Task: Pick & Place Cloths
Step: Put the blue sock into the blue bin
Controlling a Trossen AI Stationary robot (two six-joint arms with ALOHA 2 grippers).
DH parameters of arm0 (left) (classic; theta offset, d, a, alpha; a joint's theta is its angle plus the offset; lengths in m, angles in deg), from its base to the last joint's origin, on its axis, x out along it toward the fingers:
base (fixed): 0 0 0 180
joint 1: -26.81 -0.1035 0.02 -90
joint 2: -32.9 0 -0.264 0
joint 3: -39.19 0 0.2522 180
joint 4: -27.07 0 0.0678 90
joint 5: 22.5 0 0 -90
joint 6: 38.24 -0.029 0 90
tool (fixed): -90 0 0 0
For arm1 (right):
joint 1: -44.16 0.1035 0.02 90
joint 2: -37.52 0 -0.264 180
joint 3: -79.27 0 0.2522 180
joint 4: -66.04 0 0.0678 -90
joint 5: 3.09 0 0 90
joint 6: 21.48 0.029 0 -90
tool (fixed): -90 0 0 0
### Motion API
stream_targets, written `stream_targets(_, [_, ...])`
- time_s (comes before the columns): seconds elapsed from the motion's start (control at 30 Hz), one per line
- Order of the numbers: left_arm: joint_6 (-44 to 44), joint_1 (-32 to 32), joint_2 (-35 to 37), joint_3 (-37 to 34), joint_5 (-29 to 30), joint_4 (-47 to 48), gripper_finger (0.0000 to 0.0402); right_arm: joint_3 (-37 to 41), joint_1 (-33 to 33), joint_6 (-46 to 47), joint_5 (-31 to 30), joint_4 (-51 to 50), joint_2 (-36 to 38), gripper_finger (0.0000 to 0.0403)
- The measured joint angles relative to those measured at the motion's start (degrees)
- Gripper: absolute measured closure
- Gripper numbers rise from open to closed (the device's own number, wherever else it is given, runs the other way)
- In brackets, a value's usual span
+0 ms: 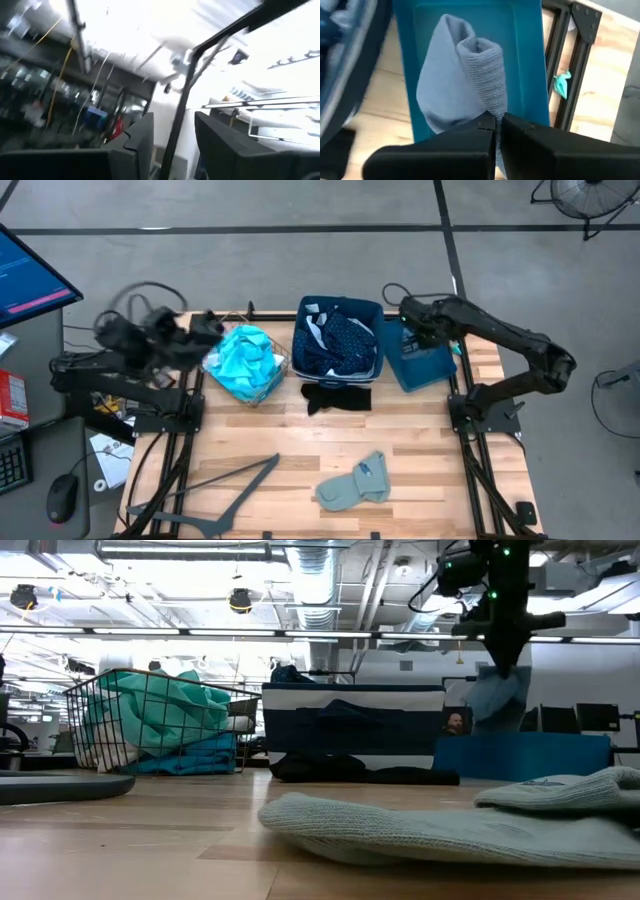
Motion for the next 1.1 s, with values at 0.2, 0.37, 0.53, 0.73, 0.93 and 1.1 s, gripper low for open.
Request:
stream_targets(0.2, [-1.49, 0.0, 0.54, 4.23, -1.58, 0.01, 0.03, 5.91, 1.63, 3.4, 0.32, 5.4, 0.42, 0.0403])
stream_targets(0.37, [-1.59, 0.0, 0.21, 5.13, -1.53, 0.21, 0.0309, 8.97, 2.54, 4.82, 0.15, 10.86, 0.22, 0.0403])
stream_targets(0.53, [-1.59, -0.02, -0.09, 5.13, -8.49, 1.21, 0.0325, 11.79, -0.17, 2.12, -3.88, 17.57, 0.19, 0.0401])
stream_targets(0.73, [-1.59, 0.0, -0.78, 5.13, -13.6, 2.43, 0.0376, 11.63, -4.08, -2.29, -3.03, 18.47, 0.24, 0.0395])
stream_targets(0.93, [-1.13, 0.0, -2.05, 5.09, -13.6, 4.64, 0.0399, 8.87, -6.53, -5.4, 2.47, 15.12, 0.3, 0.0383])
stream_targets(1.1, [-0.71, 0.0, -3.22, 5.09, -13.52, 10.73, 0.04, 6.1, -7.98, -6.35, 2.76, 9.83, 0.3, 0.033])
